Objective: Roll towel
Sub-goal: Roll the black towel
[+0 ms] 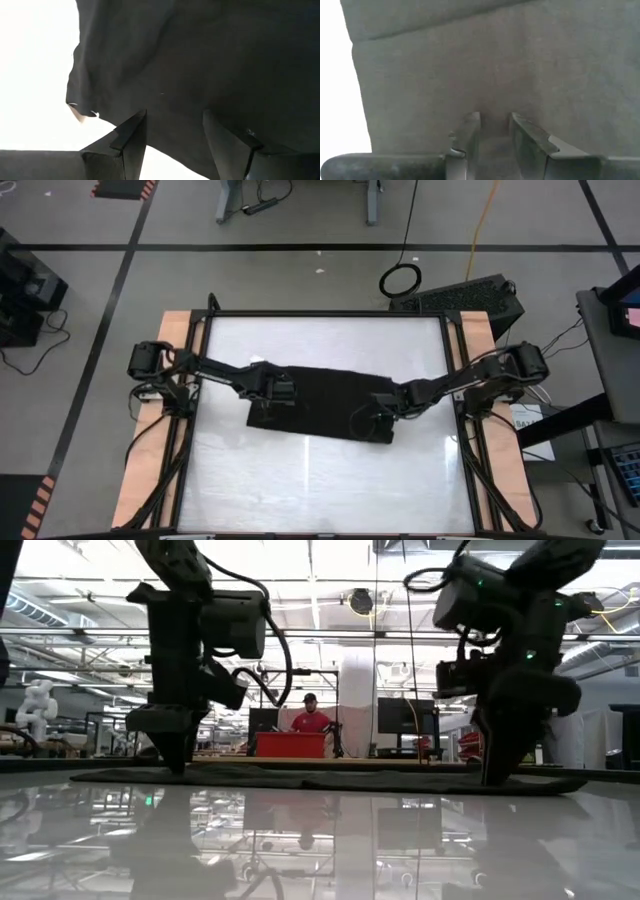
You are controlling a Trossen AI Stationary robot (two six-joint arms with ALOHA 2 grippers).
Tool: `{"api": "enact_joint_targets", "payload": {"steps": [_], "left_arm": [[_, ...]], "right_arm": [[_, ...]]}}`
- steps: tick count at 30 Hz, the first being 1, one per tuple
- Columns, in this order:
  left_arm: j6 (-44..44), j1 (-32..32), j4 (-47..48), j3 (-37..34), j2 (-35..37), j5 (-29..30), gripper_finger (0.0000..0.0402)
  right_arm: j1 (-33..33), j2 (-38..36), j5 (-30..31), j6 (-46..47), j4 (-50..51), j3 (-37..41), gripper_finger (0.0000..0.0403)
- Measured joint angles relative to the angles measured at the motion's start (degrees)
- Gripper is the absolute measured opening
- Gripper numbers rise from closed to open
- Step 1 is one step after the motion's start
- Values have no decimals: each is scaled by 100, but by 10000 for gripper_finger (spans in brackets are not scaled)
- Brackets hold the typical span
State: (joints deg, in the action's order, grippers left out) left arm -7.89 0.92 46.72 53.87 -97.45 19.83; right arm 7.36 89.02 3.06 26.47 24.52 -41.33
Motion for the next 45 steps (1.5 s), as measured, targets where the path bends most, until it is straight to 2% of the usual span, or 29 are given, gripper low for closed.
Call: {"api": "enact_joint_targets", "payload": {"steps": [5, 13, 17, 21, 25, 29, 32, 36, 45], "left_arm": [[502, 354, -301, 0, 0, -1, 199], [1380, 995, -1191, 0, 0, -1, 199], [1453, 1204, -1458, 7, 0, -4, 199], [1273, 1232, -1220, 162, 0, -9, 199], [939, 1034, -458, 463, 0, -270, 199], [523, 659, 121, 627, 2, -693, 199], [302, 310, 290, 629, 2, -955, 199], [-113, -175, 334, 629, 2, -978, 199], [-958, -862, 266, 627, 2, -958, 199]], "right_arm": [[629, 26, -225, 693, -838, 87, 100], [1338, 290, -178, 1757, -2228, 95, 100], [1495, 572, -136, 1846, -2484, 18, 100], [1577, 566, 117, 1721, -2483, -84, 100], [1587, 382, 285, 1423, -2338, -197, 100], [1508, 190, 581, 1059, -1771, -304, 100], [1390, 31, 1074, 889, -1374, -307, 100], [1229, 19, 1468, 650, -936, -309, 100], [740, 23, 1511, 364, -185, -280, 100]]}}
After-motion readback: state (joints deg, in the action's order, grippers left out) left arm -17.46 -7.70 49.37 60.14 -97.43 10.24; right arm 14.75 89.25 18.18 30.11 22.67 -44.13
